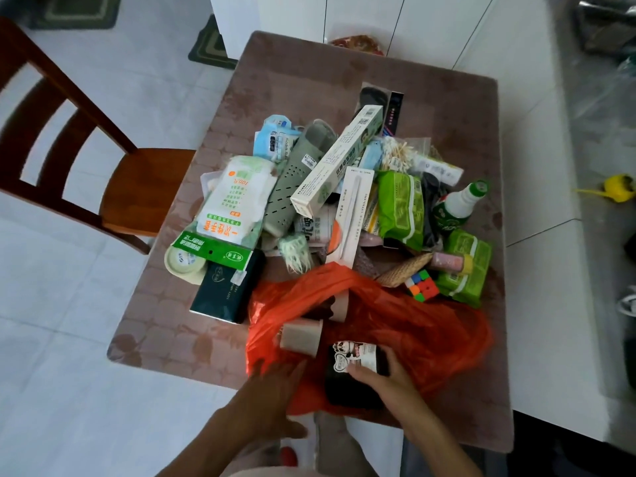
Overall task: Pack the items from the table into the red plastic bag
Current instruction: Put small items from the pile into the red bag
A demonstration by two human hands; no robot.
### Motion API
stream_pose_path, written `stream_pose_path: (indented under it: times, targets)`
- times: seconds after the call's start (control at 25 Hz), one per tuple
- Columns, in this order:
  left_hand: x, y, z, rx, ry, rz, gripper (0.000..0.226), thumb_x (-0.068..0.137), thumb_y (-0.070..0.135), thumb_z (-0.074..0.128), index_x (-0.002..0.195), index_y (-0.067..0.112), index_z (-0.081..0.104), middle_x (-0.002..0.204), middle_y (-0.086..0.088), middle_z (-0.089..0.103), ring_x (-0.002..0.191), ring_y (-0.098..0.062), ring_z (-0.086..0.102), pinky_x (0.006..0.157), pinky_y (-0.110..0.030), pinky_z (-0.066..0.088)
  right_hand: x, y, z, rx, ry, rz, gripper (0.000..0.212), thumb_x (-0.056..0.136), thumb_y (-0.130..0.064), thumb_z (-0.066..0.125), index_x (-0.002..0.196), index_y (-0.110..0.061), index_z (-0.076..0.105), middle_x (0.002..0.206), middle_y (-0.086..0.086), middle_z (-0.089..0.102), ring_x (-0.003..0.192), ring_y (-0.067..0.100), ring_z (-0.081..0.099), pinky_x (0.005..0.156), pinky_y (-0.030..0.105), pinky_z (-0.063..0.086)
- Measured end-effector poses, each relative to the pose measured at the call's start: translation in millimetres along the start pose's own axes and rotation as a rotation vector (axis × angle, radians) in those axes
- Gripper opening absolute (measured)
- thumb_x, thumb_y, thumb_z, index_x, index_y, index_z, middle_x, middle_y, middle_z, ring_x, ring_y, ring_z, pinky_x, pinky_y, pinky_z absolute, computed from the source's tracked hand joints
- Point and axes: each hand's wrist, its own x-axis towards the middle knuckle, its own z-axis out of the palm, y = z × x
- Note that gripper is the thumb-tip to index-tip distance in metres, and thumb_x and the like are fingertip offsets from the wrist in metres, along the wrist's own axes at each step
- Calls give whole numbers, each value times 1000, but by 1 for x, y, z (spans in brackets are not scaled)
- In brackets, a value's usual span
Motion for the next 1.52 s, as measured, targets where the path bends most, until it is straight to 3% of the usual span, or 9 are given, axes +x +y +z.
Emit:
stream_pose_path:
  times: [0.08, 0.16, 0.48, 0.64, 0.76, 0.96, 1.16, 1.32, 1.52]
  targets:
    - [1, -3, 12, 220, -8, -29, 78, 30, 44, 89, 105, 32, 73, 102, 4, 74, 97, -21, 71, 84, -55, 55, 6, 7, 6, -46, 77, -27, 63, 70, -21, 86, 122, -29, 50, 113, -5, 64, 100, 10, 62, 73, 19, 50]
    - [3, -5, 8, 197, 94, 0, 43, 38, 28, 86, 78, 35, 72, 75, 14, 73, 73, -9, 71, 81, -36, 51, 13, 10, 19, -70, 106, -67, 70, 68, -20, 87, 122, -29, 44, 115, -7, 59, 101, 7, 59, 70, 17, 49]
    - [-17, -5, -52, -14, 431, 142, 39, 67, 28, 69, 104, 36, 61, 96, 20, 69, 89, -2, 63, 92, -23, 31, 50, -17, 74, -346, 222, -328, 56, 69, -45, 80, 114, -23, 56, 111, -5, 63, 103, 15, 61, 77, 24, 49]
    - [-2, 2, -69, -47, 196, 97, 77, 66, 87, 48, 128, 41, 52, 134, 18, 54, 124, -6, 45, 104, -33, 26, 33, -58, 21, -576, 381, -497, 29, 89, -41, 64, 112, -23, 63, 98, -10, 66, 89, 12, 64, 67, 25, 47]
    - [21, 19, -56, -61, 178, 26, 74, 79, 80, 42, 139, 38, 45, 150, 10, 37, 139, -12, 31, 112, -38, 26, 46, -83, -33, -805, 625, -552, 42, 94, -24, 56, 136, -21, 50, 102, 5, 68, 91, 29, 64, 63, 32, 40]
    - [42, 13, -12, 239, 195, -104, 80, 53, 28, 89, 127, 30, 59, 132, -9, 61, 114, -29, 63, 85, -40, 55, 80, -98, -59, -1092, 532, -466, 43, 89, -17, 52, 131, -28, 53, 99, 12, 68, 89, 33, 63, 58, 34, 43]
    - [44, 13, -26, 63, 421, -44, 45, 70, 25, 71, 116, 23, 65, 122, -7, 66, 111, -27, 63, 89, -39, 55, -9, -86, -69, -211, 167, -551, 56, 77, 13, 51, 112, -29, 65, 113, -10, 68, 80, -2, 65, 63, 16, 48]
    - [68, 26, -70, 69, 690, 53, 23, 78, 19, 54, 97, 17, 67, 116, -7, 63, 108, -28, 56, 85, -43, 50, -5, -32, -48, -514, -240, -318, 60, 73, 0, 51, 114, -43, 60, 133, -7, 56, 118, 4, 55, 87, 18, 49]
    - [133, 41, -115, 411, 424, -52, 40, 78, 18, 59, 118, 22, 64, 145, -9, 42, 133, -34, 36, 103, -50, 31, 54, -11, -28, -987, 18, -401, 55, 93, -24, 49, 147, -29, 38, 144, 7, 43, 123, 27, 49, 99, 33, 42]
